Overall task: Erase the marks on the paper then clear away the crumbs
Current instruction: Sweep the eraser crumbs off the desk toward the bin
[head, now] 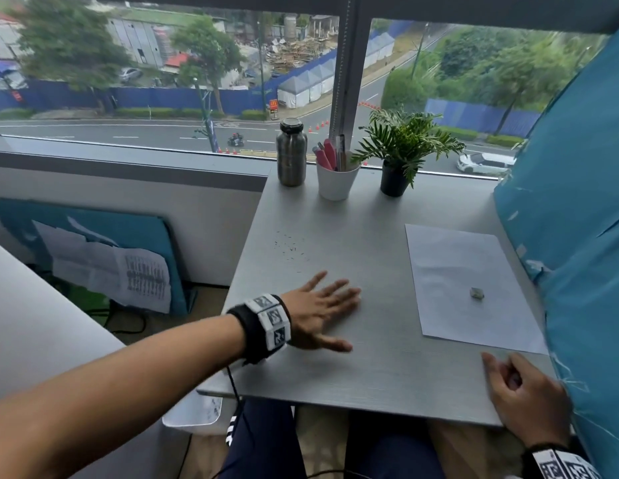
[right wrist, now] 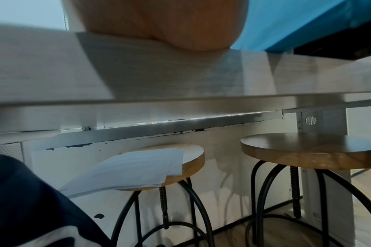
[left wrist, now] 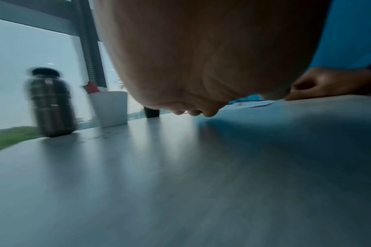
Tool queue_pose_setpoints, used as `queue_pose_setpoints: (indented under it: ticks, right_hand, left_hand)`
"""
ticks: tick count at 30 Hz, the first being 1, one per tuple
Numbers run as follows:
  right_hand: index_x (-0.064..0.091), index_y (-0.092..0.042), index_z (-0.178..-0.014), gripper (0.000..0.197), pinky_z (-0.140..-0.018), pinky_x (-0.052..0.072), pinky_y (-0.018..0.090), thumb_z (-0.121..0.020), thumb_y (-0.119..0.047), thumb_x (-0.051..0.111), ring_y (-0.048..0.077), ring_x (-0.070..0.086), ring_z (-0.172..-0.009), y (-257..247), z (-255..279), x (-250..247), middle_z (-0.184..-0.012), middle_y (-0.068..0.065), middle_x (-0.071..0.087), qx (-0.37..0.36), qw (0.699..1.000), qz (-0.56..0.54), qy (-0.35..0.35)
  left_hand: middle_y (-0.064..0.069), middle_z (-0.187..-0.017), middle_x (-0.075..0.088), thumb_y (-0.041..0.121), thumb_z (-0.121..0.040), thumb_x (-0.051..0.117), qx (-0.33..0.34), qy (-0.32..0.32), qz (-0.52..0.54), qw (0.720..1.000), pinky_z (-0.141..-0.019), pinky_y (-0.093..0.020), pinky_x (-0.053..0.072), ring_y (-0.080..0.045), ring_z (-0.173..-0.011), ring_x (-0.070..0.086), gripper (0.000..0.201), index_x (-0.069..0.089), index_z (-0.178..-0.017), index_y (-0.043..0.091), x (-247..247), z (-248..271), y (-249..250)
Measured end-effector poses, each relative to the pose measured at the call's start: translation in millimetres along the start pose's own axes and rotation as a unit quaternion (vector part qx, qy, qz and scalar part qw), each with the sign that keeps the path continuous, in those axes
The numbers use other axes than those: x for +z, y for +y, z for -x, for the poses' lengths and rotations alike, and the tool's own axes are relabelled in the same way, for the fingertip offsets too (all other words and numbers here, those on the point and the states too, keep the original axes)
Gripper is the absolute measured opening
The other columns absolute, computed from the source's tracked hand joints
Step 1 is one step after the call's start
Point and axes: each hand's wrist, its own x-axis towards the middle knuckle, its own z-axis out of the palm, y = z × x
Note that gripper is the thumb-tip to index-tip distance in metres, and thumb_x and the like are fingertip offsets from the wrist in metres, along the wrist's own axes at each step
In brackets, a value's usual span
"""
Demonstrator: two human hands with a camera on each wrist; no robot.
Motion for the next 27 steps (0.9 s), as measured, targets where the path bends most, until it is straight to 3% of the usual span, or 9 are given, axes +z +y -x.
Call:
queue_pose_setpoints:
  ticks: [2, 5, 10, 13, 15, 18, 20, 22, 27]
  right_hand:
    - [0.042, -0.013, -0.053, 0.047, -0.053, 0.037, 0.029, -0.081, -0.033, 0.074, 0.026, 0.041, -0.050, -1, -1, -1, -0.046, 0.003, 0.047, 0.004, 1.000, -0.002, 0.002]
    - [0.042, -0.012, -0.054, 0.045, -0.053, 0.038, 0.030, -0.078, -0.030, 0.076, 0.026, 0.041, -0.050, 0, 0, 0, -0.046, 0.003, 0.047, 0.012, 1.000, 0.000, -0.002]
    - [0.043, -0.008, -0.055, 0.047, -0.052, 0.039, 0.030, -0.078, -0.032, 0.076, 0.034, 0.054, -0.053, -2, -1, 0, -0.046, 0.004, 0.046, 0.035, 0.999, -0.005, -0.007]
    - [0.043, -0.009, -0.055, 0.047, -0.052, 0.038, 0.030, -0.079, -0.033, 0.075, 0.031, 0.048, -0.050, -5, -1, 0, -0.046, 0.001, 0.045, 0.033, 0.999, -0.002, -0.010]
    - [0.043, -0.009, -0.055, 0.046, -0.052, 0.037, 0.029, -0.079, -0.033, 0.074, 0.027, 0.040, -0.050, -5, 0, -1, -0.046, 0.001, 0.043, 0.033, 0.999, 0.000, -0.005]
    - [0.043, -0.009, -0.056, 0.046, -0.052, 0.036, 0.029, -0.080, -0.033, 0.073, 0.026, 0.038, -0.051, -4, 1, -1, -0.046, 0.001, 0.044, 0.037, 0.999, 0.001, -0.002]
    - [0.043, -0.009, -0.056, 0.046, -0.052, 0.037, 0.030, -0.081, -0.034, 0.073, 0.026, 0.039, -0.052, -3, 1, 0, -0.047, 0.002, 0.046, 0.035, 0.999, 0.006, -0.001]
    - [0.043, -0.009, -0.057, 0.045, -0.053, 0.037, 0.030, -0.081, -0.034, 0.072, 0.026, 0.039, -0.052, -3, 0, 0, -0.047, 0.003, 0.046, 0.035, 0.999, 0.010, 0.001]
    - [0.043, -0.010, -0.058, 0.045, -0.053, 0.036, 0.030, -0.082, -0.035, 0.071, 0.026, 0.038, -0.053, -2, 0, 0, -0.048, 0.000, 0.043, 0.038, 0.999, 0.012, -0.006]
  left_hand:
    - [0.006, -0.161, -0.017, 0.080, -0.086, 0.014, 0.025, -0.009, 0.013, 1.000, -0.114, -0.044, -0.025, -0.013, -0.147, -0.022, 0.092, -0.007, -0.156, 0.023, 5, -9, 17]
    - [0.007, -0.162, -0.016, 0.076, -0.090, 0.016, -0.018, -0.005, 0.030, 0.999, -0.114, -0.047, -0.024, -0.015, -0.148, -0.020, 0.086, -0.009, -0.156, 0.027, 3, -15, -4]
    - [-0.004, -0.163, -0.016, 0.081, -0.086, 0.015, -0.208, -0.052, 0.027, 0.976, -0.113, -0.047, -0.026, -0.019, -0.149, -0.018, 0.099, -0.012, -0.155, 0.016, -13, -4, -54]
    - [-0.012, -0.163, -0.012, 0.088, -0.079, 0.017, -0.311, -0.067, 0.011, 0.948, -0.112, -0.052, -0.025, -0.026, -0.149, -0.016, 0.115, -0.007, -0.155, 0.005, -27, -16, -43]
    - [-0.012, -0.163, -0.012, 0.088, -0.079, 0.018, -0.284, -0.048, 0.021, 0.957, -0.112, -0.055, -0.024, -0.028, -0.149, -0.016, 0.115, -0.007, -0.155, 0.005, -36, -35, -20]
    - [-0.002, -0.164, -0.012, 0.086, -0.082, 0.018, -0.151, -0.016, 0.046, 0.987, -0.109, -0.054, -0.029, -0.024, -0.149, -0.017, 0.105, -0.007, -0.156, 0.016, -42, -68, 23]
    - [0.005, -0.164, -0.010, 0.090, -0.075, 0.012, -0.103, -0.022, 0.058, 0.993, -0.109, -0.053, -0.029, -0.020, -0.149, -0.017, 0.107, -0.004, -0.157, 0.022, -41, -87, 44]
    - [0.010, -0.163, -0.010, 0.090, -0.066, 0.004, -0.102, -0.034, 0.065, 0.992, -0.109, -0.054, -0.029, -0.019, -0.149, -0.016, 0.111, -0.004, -0.157, 0.027, -37, -98, 49]
    - [0.012, -0.162, -0.015, 0.089, -0.077, 0.012, -0.177, -0.039, 0.066, 0.981, -0.111, -0.056, -0.025, -0.021, -0.149, -0.016, 0.100, -0.009, -0.156, 0.030, -34, -88, 17]
